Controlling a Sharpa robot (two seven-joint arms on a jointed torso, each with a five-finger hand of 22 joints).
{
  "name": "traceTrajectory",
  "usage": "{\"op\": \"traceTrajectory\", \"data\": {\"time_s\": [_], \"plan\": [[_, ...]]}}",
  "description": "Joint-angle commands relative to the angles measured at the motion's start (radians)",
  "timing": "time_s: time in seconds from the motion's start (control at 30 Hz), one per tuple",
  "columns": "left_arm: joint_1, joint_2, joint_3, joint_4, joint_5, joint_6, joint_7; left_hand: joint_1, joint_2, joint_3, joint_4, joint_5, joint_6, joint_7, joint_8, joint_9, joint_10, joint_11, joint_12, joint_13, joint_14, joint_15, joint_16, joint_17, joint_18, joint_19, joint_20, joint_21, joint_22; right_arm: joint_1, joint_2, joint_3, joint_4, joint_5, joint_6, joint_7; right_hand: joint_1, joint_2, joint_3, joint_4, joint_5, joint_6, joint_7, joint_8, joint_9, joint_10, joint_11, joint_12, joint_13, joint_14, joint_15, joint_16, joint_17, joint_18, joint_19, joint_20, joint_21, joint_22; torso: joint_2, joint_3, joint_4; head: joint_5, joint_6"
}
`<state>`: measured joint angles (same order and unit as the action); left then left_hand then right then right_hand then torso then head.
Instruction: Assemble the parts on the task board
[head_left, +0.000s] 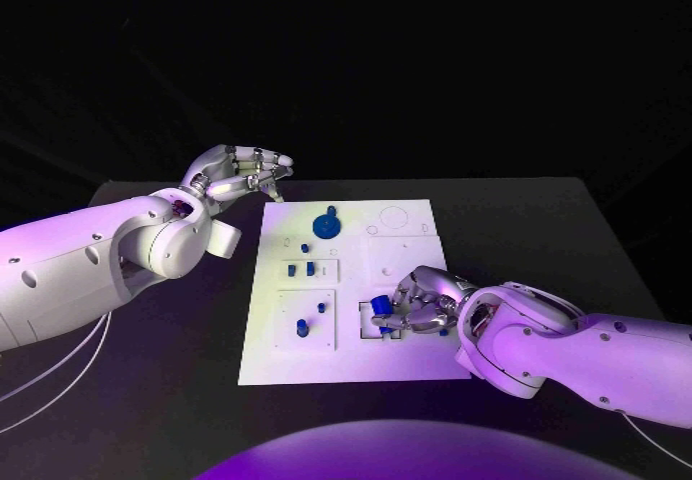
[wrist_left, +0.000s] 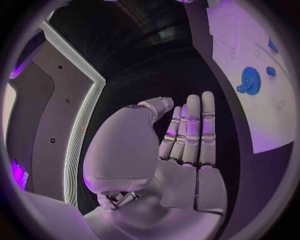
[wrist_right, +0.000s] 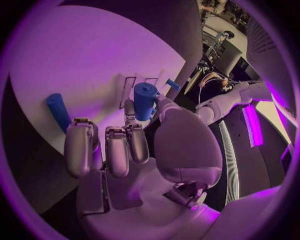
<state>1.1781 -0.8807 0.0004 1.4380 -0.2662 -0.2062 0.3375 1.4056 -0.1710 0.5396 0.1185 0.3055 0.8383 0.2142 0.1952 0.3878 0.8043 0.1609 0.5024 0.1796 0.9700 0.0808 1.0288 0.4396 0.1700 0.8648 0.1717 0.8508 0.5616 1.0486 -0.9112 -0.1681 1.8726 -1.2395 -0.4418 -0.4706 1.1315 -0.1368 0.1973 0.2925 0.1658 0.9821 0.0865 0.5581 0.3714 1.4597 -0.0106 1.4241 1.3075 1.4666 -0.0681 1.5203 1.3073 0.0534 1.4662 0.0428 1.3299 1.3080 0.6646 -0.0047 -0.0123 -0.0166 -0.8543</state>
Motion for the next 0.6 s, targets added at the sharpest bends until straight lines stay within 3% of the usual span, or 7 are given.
{"op": "traceTrajectory", "data": {"time_s": [0.03, 0.23, 0.6], "plan": [[0.001, 0.002, 0.000, 0.002, -0.004, 0.017, 0.001, 0.004, 0.001, 0.002, -0.005, 0.005, -0.005, 0.008, 0.000, -0.002, -0.004, -0.001, 0.006, -0.001, -0.005, 0.001, -0.007, 0.001, 0.013, -0.009, 0.000, 0.006, 0.001, -0.001, 0.008, -0.001, -0.003, -0.042, -0.005, -0.036, -0.010, 0.002, -0.005, 0.000, -0.001, 0.018, -0.026, 0.004, -0.001, 0.007, -0.001, 0.004, 0.091, 0.081, -0.006, 0.005, 0.151, -0.007, 0.034, -0.007, 0.000, 0.201, 0.001, 0.0004, 0.0003, -0.001, 0.000], [0.001, 0.001, 0.000, 0.002, -0.006, 0.018, -0.001, 0.004, 0.001, 0.002, -0.005, 0.005, -0.005, 0.008, 0.000, -0.002, -0.004, -0.001, 0.006, -0.001, -0.005, 0.001, -0.007, 0.001, 0.013, -0.009, 0.000, 0.006, 0.001, -0.001, 0.019, -0.001, 0.001, -0.043, -0.004, -0.035, -0.075, 0.032, -0.039, 0.001, -0.002, 0.016, -0.029, 0.014, 0.004, 0.009, -0.004, 0.003, 0.096, 0.081, -0.008, 0.005, 0.152, -0.008, 0.034, -0.009, 0.000, 0.201, 0.000, -0.0005, 0.0002, -0.001, 0.000], [0.001, 0.000, 0.000, 0.003, -0.007, 0.020, -0.005, 0.003, 0.001, 0.002, -0.006, 0.005, -0.005, 0.009, 0.000, -0.002, -0.005, 0.000, 0.006, -0.001, -0.005, 0.001, -0.006, 0.001, 0.013, -0.009, 0.000, 0.006, 0.001, -0.003, 0.026, -0.001, 0.014, -0.044, -0.001, -0.016, -0.085, 0.033, -0.049, 0.001, -0.003, 0.015, -0.029, 0.016, 0.005, 0.010, -0.004, 0.003, 0.098, 0.082, -0.008, 0.005, 0.153, -0.008, 0.034, -0.009, 0.001, 0.202, -0.001, -0.0007, 0.0005, 0.004, -0.001]]}}
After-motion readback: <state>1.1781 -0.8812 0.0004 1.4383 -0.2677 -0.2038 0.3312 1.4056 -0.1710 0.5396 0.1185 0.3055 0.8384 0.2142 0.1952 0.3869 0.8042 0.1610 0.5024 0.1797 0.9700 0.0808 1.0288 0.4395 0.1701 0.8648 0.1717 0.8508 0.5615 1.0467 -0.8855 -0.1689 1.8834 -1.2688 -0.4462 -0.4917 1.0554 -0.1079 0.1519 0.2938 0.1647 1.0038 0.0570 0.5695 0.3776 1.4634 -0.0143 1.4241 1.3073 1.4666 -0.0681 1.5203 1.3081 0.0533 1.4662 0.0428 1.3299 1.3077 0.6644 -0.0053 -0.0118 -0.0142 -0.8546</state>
